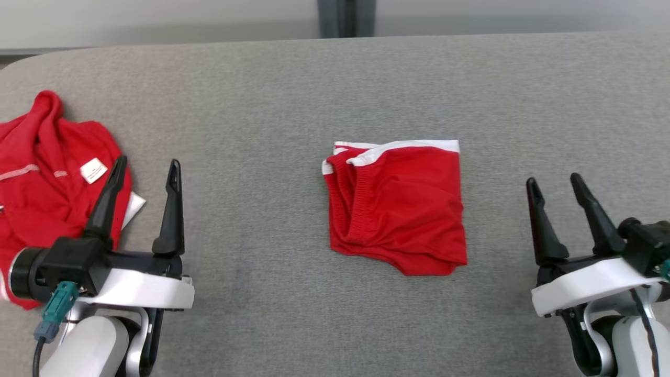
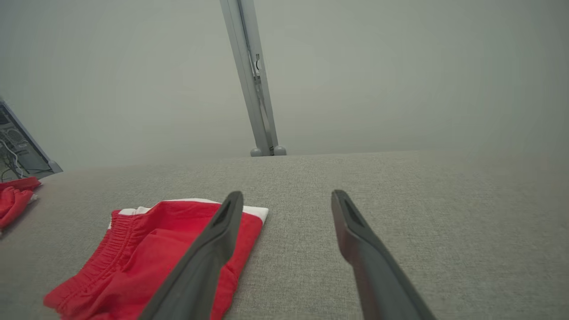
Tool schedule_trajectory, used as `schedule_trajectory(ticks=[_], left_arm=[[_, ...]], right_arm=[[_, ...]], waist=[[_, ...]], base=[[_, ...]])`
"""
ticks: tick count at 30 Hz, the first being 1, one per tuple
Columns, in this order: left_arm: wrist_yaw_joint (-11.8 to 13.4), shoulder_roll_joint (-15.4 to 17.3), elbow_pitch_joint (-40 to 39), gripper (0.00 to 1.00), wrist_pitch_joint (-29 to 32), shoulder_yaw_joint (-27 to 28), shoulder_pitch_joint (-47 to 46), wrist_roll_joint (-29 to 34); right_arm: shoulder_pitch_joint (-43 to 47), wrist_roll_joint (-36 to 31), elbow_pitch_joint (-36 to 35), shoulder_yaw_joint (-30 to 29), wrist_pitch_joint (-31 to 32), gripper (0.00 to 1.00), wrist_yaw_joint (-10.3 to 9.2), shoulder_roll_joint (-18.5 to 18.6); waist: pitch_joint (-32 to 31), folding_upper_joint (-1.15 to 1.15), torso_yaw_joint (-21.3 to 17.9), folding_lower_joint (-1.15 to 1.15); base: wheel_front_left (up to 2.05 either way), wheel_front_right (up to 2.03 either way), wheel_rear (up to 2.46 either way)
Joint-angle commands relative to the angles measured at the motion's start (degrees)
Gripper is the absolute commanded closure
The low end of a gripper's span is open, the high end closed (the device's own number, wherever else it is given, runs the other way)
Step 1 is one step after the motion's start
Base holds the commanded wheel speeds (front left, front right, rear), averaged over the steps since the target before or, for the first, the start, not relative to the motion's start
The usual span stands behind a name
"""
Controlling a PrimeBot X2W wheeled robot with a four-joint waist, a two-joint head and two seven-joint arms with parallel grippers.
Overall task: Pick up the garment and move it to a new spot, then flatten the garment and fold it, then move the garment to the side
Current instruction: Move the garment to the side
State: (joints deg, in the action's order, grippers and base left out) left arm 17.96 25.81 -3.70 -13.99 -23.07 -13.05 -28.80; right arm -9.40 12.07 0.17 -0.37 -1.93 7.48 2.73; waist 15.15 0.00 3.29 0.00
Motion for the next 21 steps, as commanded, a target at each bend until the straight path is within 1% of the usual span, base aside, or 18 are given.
schedule_trajectory(ticks=[1, 5, 12, 15, 17, 18, 19, 20, 21], left_arm=[[0.21, -0.21, -0.23, 0.0, -0.3, 0.42, -0.88, 0.41], [-0.26, -0.77, -0.36, 0.0, -0.77, 1.08, -1.93, 0.71], [-1.7, -2.54, 0.15, 0.0, -1.07, 2.01, -2.76, 1.65], [-2.21, -3.12, -0.01, 0.0, -1.09, 3.11, -3.33, 2.48], [-2.71, -4.21, -0.33, 0.0, -1.09, 3.94, -3.12, 3.09], [-2.99, -4.46, -0.35, 0.0, -1.06, 4.26, -3.06, 3.53], [-3.38, -4.7, -0.56, 0.0, -1.06, 4.82, -3.06, 3.76], [-3.74, -5.01, -0.54, 0.0, -1.06, 5.35, -2.96, 4.06], [-3.96, -5.34, -0.43, 0.0, -1.07, 5.74, -2.8, 4.37]], right_arm=[[-0.59, -0.53, 0.8, 0.07, 0.5, 0.0, 0.03, 0.45], [-1.54, -0.22, 5.04, 0.97, 1.7, 0.0, 0.03, 1.06], [-2.41, 1.69, 13.86, 4.9, 2.17, 0.0, 0.03, 1.23], [-2.9, 2.86, 16.67, 6.46, 2.31, 0.0, 0.03, 1.01], [-2.99, 3.45, 18.43, 7.53, 2.79, 0.0, 0.03, 0.87], [-2.93, 3.87, 19.19, 7.74, 2.84, 0.06, 0.03, 0.77], [-3.06, 4.17, 19.72, 8.0, 2.89, 0.54, 0.03, 0.66], [-3.26, 4.49, 20.17, 8.22, 2.72, 0.67, 0.03, 0.6], [-3.4, 4.65, 20.53, 8.37, 2.52, 0.85, 0.03, 0.56]], waist=[[0.71, 0.0, 1.51, 0.0], [1.39, 0.0, 3.89, 0.0], [2.59, 0.0, 7.7, 0.0], [3.07, 0.0, 8.87, 0.0], [3.22, 0.0, 9.33, 0.0], [3.25, 0.0, 9.46, 0.0], [3.26, 0.0, 9.56, 0.0], [3.29, 0.0, 9.6, 0.0], [3.29, 0.0, 9.57, 0.0]], base=[[0.0, 0.0, 0.0], [0.0, 0.0, 0.0], [0.0, 0.0, 0.0], [0.0, 0.0, 0.0], [0.0, 0.0, 0.0], [0.0, 0.0, 0.0], [0.0, 0.0, 0.0], [0.0, 0.0, 0.0], [0.0, 0.0, 0.0]])
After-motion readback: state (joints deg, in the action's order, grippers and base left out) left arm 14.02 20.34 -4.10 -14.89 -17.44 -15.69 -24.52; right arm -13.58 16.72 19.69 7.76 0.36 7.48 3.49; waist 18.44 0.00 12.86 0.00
